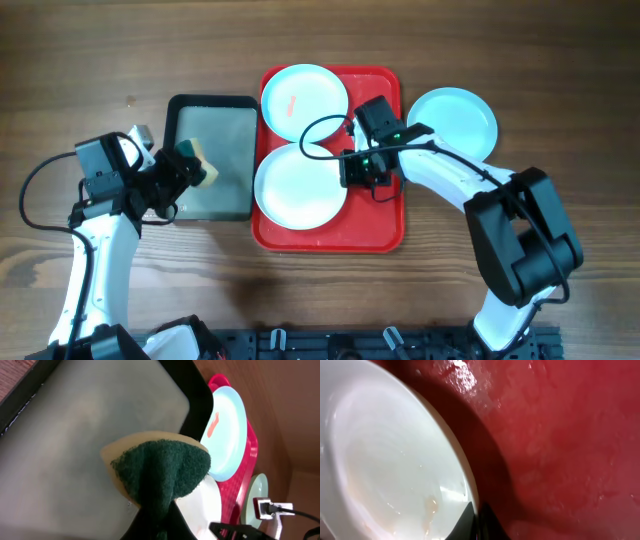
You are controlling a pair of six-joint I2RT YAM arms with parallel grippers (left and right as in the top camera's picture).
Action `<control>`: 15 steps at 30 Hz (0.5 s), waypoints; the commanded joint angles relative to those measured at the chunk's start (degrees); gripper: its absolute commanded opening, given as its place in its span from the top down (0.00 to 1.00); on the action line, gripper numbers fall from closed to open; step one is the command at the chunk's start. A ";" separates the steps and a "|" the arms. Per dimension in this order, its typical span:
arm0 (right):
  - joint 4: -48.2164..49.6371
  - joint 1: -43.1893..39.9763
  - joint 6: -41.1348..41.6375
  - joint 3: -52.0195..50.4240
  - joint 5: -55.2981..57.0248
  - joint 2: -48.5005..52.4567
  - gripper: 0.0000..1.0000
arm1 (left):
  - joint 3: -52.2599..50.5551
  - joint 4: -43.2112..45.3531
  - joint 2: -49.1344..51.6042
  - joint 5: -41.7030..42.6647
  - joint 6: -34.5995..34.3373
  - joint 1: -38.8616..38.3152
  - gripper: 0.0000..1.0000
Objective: Clean dirty plates on tray and stack at the side
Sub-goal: 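Lift the white plate off the red tray with the right gripper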
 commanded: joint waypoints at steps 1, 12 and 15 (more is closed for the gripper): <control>-3.41 -0.70 -1.49 4.31 2.40 -5.70 0.96 | 0.02 -0.02 -0.92 1.79 2.80 0.31 0.96; 2.27 -0.57 -2.34 5.20 14.08 -15.58 0.96 | 0.02 -1.33 -0.92 5.40 2.82 0.28 0.96; 7.52 -0.09 -2.05 5.20 14.78 -15.34 0.96 | 0.02 -3.19 -0.92 5.42 3.30 0.28 0.96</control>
